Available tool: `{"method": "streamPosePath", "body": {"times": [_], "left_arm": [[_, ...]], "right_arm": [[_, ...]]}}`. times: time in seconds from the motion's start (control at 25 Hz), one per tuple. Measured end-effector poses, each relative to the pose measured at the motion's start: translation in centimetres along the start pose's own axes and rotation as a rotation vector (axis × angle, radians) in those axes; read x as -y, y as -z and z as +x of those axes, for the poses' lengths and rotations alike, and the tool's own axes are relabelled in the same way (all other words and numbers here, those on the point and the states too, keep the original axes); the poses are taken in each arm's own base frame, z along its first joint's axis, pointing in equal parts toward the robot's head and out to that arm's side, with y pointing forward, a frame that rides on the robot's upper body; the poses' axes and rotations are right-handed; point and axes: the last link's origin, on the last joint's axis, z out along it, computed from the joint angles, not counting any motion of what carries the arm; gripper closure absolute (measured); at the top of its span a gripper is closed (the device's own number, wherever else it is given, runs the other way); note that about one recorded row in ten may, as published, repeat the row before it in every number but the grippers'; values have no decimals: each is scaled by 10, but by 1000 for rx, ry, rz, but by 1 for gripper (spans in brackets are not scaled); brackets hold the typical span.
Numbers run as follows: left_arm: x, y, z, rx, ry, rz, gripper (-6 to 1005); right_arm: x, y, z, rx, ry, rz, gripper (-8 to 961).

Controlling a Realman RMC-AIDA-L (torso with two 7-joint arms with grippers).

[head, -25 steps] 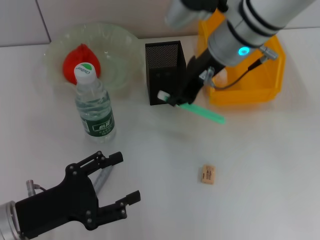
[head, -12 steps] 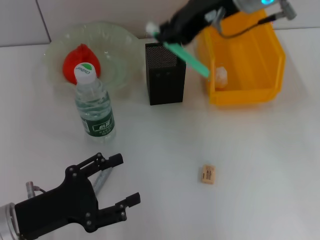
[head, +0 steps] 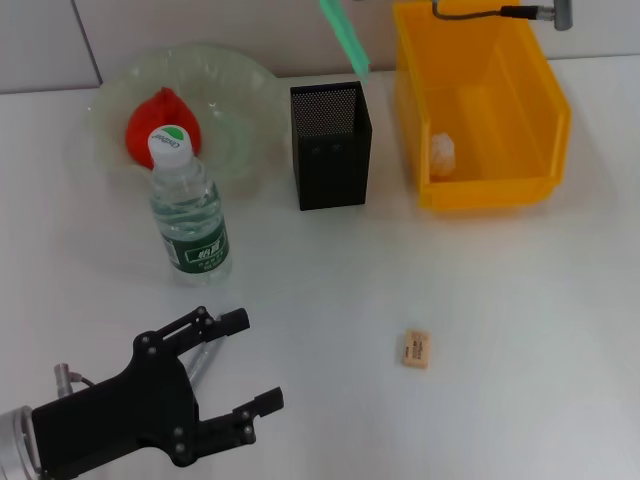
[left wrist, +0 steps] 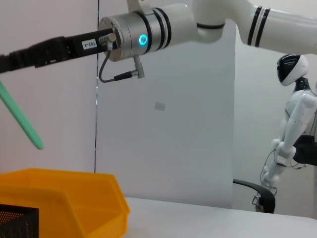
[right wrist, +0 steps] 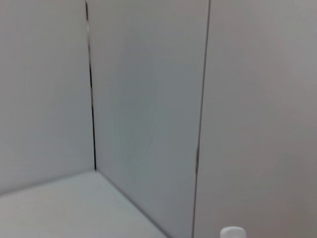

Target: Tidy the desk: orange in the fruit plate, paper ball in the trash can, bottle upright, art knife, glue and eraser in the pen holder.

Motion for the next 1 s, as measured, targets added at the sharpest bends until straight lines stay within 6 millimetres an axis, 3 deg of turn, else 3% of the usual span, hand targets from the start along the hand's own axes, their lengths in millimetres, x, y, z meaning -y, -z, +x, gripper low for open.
{"method": "streamPosePath", "body": {"times": [0.28,0.52,0.88,1.0], "left_arm": [[-1,0,0,1,1,0,184],[-1,1,0,-1,3,-5,184],[-3,1,1,-6,-1,-18,184],[-3,1,1,-6,-1,-22,184]], "right_arm": [[4,5,26,185,20,-2,774],[14,22,58,330,15,74,769],[19,31,91,433,-121,141,760],[19,30,93,438,-125,140,757]]}}
